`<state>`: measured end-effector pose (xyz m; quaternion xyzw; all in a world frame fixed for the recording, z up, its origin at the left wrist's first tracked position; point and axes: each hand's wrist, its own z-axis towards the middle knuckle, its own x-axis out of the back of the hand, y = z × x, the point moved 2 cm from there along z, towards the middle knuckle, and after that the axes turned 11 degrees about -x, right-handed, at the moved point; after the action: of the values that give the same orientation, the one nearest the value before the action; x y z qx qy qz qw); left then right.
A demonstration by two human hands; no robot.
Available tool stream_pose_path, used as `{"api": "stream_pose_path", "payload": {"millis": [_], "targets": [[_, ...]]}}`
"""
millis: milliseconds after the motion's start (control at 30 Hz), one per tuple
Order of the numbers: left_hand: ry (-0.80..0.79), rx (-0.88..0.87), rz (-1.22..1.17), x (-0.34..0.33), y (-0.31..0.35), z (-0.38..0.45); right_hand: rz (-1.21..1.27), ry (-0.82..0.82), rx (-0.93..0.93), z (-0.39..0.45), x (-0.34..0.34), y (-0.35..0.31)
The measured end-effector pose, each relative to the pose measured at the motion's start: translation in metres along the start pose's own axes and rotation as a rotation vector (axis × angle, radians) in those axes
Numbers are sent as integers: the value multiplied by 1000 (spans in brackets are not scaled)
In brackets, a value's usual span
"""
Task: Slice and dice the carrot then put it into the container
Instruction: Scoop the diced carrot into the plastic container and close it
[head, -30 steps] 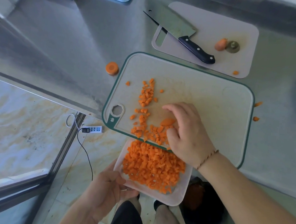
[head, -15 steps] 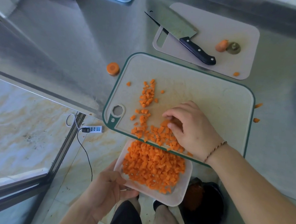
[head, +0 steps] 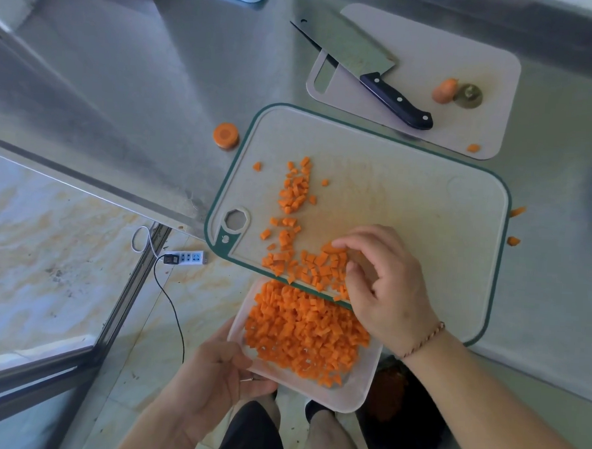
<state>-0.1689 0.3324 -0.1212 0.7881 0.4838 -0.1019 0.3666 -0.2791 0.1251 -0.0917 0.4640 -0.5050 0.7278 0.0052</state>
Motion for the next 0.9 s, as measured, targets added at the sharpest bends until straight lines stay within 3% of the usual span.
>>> {"api": "stream_pose_path", "payload": {"millis": [267,500,600,733,800,900], "targets": [[16,0,10,1,-2,0,52,-101,73,-22,-9,-6],[10,15,18,0,-1,0,319,-404,179,-41,-13,-17],[21,14,15,0,-1,0,458,-325,188,-29,-7,-18],[36,14,11,0,-2,-1,130,-97,133,12,-8,-7],[32,15,4,-1,-2,-1,24,-103,118,17,-16,-7],[21,16,11,-2,-1,-1,53,-213,176,4,-24,-12]]}}
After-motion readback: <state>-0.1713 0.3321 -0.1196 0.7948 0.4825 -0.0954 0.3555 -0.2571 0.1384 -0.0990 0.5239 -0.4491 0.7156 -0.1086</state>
